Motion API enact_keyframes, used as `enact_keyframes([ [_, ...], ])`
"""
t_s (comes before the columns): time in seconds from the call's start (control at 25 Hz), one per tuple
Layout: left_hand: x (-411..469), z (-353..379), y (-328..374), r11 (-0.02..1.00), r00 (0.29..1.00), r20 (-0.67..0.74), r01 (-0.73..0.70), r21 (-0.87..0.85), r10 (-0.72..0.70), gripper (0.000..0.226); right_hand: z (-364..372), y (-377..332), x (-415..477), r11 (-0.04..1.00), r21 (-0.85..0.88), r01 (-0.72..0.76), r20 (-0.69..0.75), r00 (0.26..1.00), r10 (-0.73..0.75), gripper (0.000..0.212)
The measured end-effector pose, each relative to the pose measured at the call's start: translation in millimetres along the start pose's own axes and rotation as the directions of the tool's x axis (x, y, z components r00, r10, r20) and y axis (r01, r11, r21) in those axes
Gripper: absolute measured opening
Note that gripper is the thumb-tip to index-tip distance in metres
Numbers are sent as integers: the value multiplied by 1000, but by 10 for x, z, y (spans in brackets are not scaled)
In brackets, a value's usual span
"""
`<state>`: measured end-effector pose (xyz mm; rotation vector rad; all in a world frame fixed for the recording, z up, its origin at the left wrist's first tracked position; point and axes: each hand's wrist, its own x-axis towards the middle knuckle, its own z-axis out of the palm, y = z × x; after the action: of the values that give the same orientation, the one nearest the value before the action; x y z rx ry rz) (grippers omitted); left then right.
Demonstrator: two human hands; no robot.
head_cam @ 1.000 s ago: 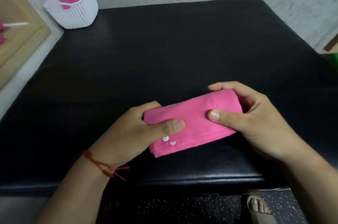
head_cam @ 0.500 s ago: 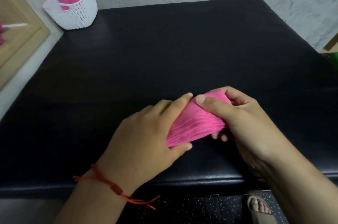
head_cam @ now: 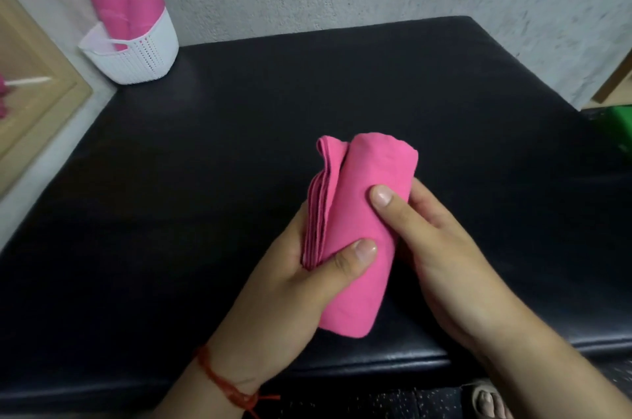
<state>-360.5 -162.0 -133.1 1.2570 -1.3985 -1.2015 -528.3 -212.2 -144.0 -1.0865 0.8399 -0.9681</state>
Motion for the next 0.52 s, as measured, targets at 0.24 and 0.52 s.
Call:
enact_keyframes([
  [0.24, 2, 226, -62, 992, 986, -147, -66, 110, 82, 72, 37, 67, 14, 973, 217, -84, 39, 996, 77, 38],
  [0.52, -8, 244, -26, 971, 971, -210, -61, 230, 111, 82, 11, 86, -3, 983, 172, -66, 22, 998, 63, 42],
])
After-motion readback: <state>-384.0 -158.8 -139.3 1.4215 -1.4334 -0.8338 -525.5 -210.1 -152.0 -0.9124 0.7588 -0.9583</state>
